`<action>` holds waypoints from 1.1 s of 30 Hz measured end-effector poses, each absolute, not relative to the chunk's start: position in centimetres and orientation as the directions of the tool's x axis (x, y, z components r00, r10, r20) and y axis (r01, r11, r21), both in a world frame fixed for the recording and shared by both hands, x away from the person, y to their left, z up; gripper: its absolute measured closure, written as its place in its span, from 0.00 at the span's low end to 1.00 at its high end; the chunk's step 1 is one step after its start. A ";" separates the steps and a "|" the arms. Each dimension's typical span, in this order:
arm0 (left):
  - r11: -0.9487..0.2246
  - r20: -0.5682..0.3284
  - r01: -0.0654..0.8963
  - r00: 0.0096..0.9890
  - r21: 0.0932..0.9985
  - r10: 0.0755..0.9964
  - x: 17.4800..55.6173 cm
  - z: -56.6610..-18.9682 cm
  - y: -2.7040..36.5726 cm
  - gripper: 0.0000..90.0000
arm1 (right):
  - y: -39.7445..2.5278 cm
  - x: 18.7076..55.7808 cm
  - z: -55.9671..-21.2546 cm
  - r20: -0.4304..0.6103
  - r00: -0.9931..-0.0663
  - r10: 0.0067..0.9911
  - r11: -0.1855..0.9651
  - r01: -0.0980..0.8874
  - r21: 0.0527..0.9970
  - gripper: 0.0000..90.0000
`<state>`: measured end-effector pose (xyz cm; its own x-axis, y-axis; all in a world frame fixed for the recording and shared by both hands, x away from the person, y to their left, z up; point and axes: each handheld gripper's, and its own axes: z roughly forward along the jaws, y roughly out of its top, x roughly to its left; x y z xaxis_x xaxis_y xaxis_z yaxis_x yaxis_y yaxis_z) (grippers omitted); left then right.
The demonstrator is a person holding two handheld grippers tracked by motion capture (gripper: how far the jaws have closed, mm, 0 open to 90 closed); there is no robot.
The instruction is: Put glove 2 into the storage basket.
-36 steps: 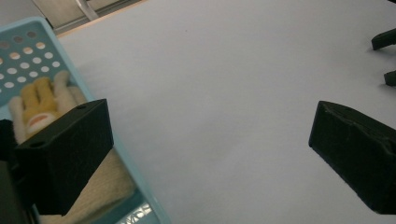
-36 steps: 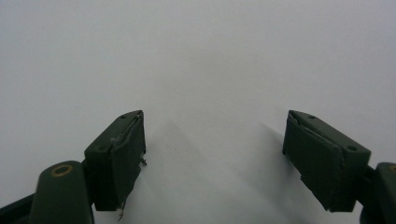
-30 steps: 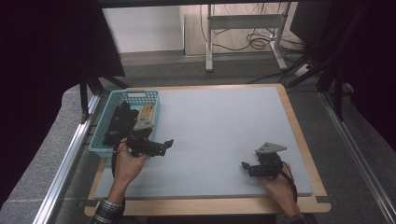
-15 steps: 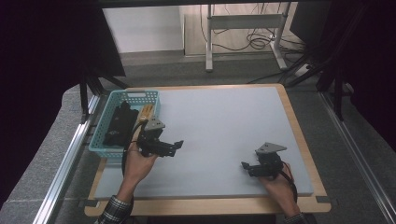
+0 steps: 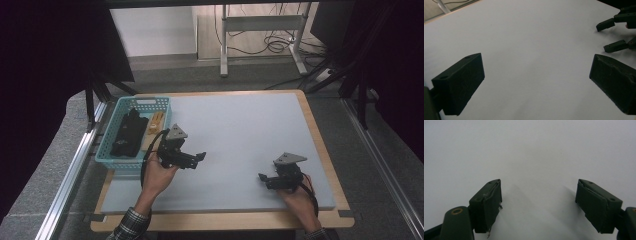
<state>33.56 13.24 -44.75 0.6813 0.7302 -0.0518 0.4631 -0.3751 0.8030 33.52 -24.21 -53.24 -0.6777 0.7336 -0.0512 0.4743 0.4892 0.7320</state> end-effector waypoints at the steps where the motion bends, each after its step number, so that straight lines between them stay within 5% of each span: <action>1: -0.377 -0.052 0.461 0.685 0.803 0.727 33.6 -44.8 13.1 0.00 | -24.2 33.5 -53.2 -0.051 -0.678 0.734 0.489 0.474 0.732 0.23; 33: -0.443 -0.049 0.442 0.748 0.780 0.662 34.8 -48.7 8.0 0.00 | -24.2 33.5 -53.2 -0.051 -0.678 0.733 0.489 0.474 0.732 0.23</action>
